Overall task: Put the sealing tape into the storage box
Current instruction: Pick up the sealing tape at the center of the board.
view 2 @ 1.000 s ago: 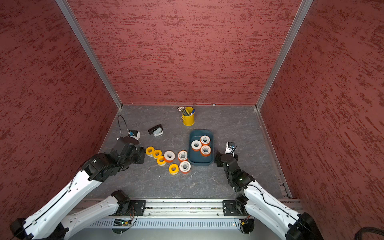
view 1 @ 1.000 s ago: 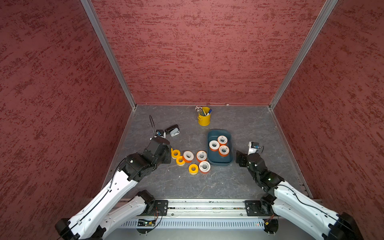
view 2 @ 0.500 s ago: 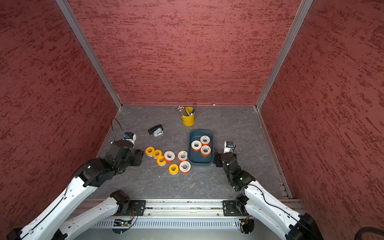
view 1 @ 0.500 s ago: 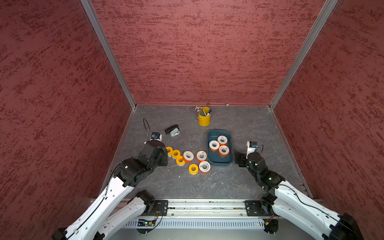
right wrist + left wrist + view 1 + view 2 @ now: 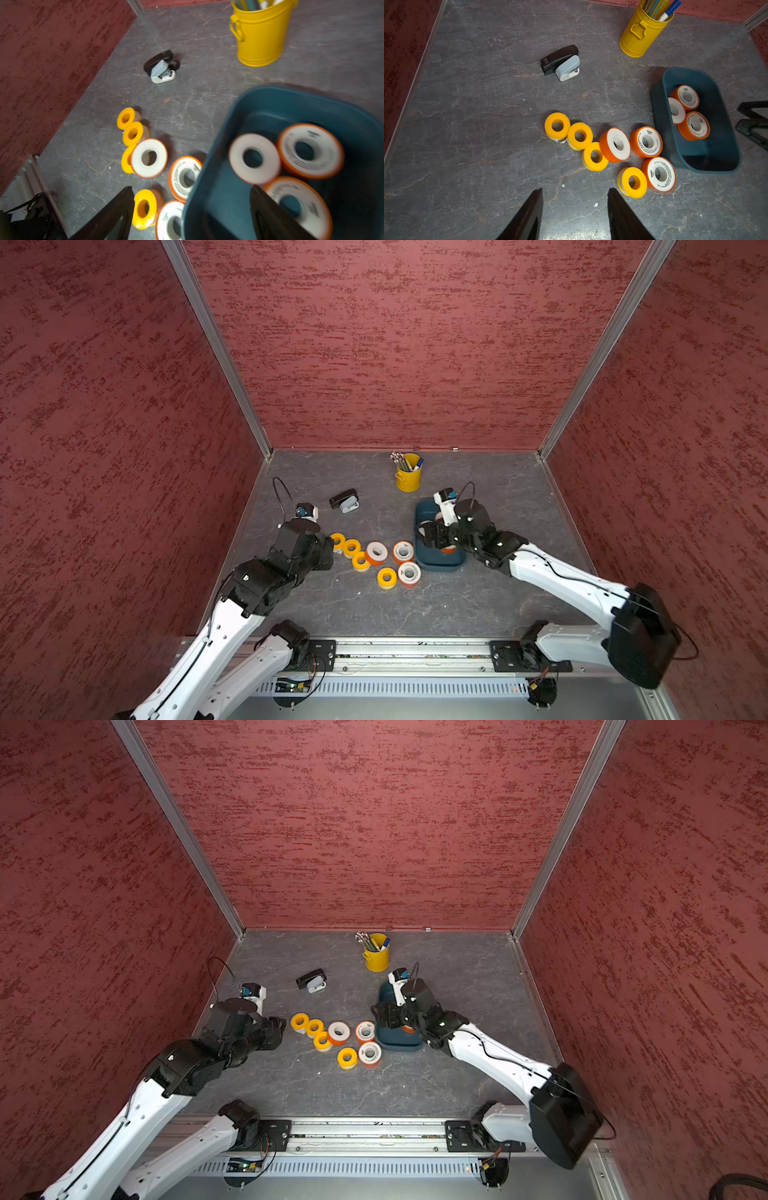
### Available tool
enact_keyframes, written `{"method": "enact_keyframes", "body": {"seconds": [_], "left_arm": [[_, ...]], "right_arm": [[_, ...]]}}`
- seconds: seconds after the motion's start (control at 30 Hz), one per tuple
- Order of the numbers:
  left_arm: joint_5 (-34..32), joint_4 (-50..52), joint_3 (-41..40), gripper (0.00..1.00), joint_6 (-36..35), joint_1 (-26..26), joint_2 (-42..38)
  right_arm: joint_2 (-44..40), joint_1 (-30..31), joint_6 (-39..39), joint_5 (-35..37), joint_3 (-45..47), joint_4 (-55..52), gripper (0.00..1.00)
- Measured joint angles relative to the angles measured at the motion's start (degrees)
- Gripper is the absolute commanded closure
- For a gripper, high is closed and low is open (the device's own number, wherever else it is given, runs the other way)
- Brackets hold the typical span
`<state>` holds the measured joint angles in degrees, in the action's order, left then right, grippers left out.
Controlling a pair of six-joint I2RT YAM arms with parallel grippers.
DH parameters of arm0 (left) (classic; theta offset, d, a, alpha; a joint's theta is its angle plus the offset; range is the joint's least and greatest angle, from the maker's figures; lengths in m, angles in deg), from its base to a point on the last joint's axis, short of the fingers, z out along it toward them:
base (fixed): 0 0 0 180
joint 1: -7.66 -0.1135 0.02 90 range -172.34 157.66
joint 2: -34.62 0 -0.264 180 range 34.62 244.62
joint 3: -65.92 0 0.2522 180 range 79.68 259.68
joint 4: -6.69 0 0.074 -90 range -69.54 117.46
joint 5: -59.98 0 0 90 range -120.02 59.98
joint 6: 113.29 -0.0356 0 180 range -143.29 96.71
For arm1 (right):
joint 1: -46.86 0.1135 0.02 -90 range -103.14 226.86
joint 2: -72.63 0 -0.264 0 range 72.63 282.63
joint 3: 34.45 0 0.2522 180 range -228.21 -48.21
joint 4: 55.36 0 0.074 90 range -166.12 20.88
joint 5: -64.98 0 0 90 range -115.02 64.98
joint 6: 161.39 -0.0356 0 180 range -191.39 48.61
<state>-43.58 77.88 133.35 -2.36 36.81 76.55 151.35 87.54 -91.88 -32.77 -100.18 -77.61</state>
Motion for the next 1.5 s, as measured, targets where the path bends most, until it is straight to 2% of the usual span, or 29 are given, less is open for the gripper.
{"method": "enact_keyframes", "body": {"seconds": [0.27,0.53,1.07,1.5], "left_arm": [[0.3,0.0,-0.2,0.38,-0.2,-0.3,0.9],[0.9,-0.1,-0.3,0.24,-0.3,-0.6,1.5],[1.3,-0.1,-0.3,0.16,-0.4,-0.9,1.5],[1.6,-0.1,-0.3,0.13,-0.4,-0.9,1.1]], "right_arm": [[23.2,7.5,2.8,-3.3,-19.6,-2.5,0.04],[35.5,8.6,3.0,-6.6,-29.6,-6.3,0.03],[39.8,8.6,3.9,-7.2,-31.1,-11.5,0.05],[41.1,8.6,4.5,-9.1,-31.8,-14.1,0.22]]}}
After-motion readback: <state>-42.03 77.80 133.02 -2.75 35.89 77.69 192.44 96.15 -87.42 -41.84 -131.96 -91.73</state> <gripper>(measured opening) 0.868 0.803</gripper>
